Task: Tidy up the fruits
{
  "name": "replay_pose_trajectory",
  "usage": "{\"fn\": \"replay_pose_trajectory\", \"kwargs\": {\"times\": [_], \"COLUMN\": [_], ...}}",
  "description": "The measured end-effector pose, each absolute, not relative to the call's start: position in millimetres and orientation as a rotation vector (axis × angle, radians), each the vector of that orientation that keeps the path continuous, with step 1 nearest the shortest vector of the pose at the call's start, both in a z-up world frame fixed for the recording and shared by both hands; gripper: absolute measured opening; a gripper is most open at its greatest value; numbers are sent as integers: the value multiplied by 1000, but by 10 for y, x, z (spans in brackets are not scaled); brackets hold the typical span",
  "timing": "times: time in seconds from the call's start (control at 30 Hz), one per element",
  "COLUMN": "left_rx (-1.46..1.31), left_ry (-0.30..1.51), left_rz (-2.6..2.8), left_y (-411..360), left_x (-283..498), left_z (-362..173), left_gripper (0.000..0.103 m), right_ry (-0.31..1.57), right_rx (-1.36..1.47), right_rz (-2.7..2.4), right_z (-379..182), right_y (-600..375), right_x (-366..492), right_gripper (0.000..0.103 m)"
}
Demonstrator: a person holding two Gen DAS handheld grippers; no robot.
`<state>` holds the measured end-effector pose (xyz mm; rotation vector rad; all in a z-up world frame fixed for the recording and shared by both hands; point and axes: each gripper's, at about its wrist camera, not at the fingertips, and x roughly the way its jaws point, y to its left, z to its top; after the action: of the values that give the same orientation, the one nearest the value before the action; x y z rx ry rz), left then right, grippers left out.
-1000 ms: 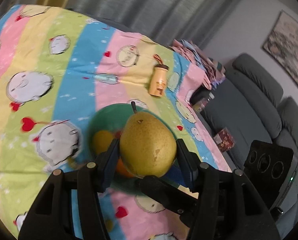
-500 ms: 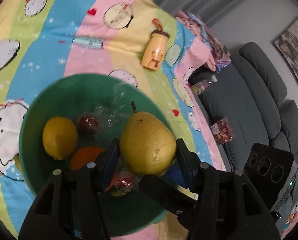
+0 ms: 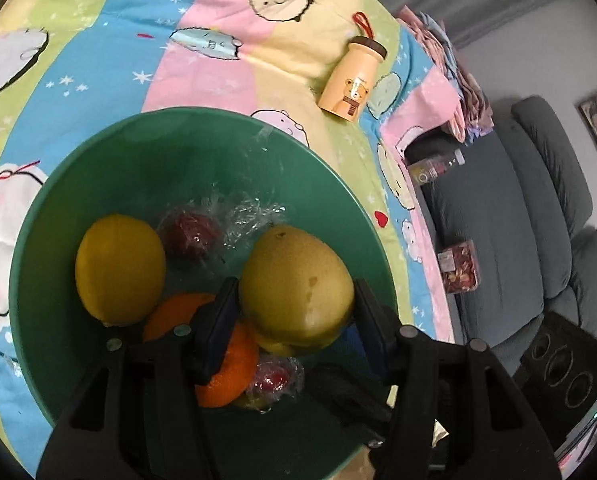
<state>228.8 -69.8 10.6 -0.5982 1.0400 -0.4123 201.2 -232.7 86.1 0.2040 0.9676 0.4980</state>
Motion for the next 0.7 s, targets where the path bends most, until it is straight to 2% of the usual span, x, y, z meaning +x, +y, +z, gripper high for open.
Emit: {"fn": "replay_pose_trajectory", "kwargs": {"times": [0.03, 0.1, 0.43, 0.7], "left_rx": [-609, -633, -575, -470], "left_ry": [1044, 1058, 1012, 876], "left_rz": [-417, -439, -481, -348], "left_y": [-693, -710, -776, -320], "left_x": [2299, 2333, 2277, 1804], "left_z": [109, 116, 525, 853], "left_gripper": [63, 71, 78, 85], "right_ry": [968, 966, 859, 839], "right_rx": [206, 258, 417, 443], "right_rz": [486, 507, 469, 504], "right_z": [865, 884, 1160, 1234], "right_y": [-2366, -2455, -2960, -2995], "right_x": [2012, 2023, 1970, 1923], "right_gripper": [52, 52, 62, 67]}}
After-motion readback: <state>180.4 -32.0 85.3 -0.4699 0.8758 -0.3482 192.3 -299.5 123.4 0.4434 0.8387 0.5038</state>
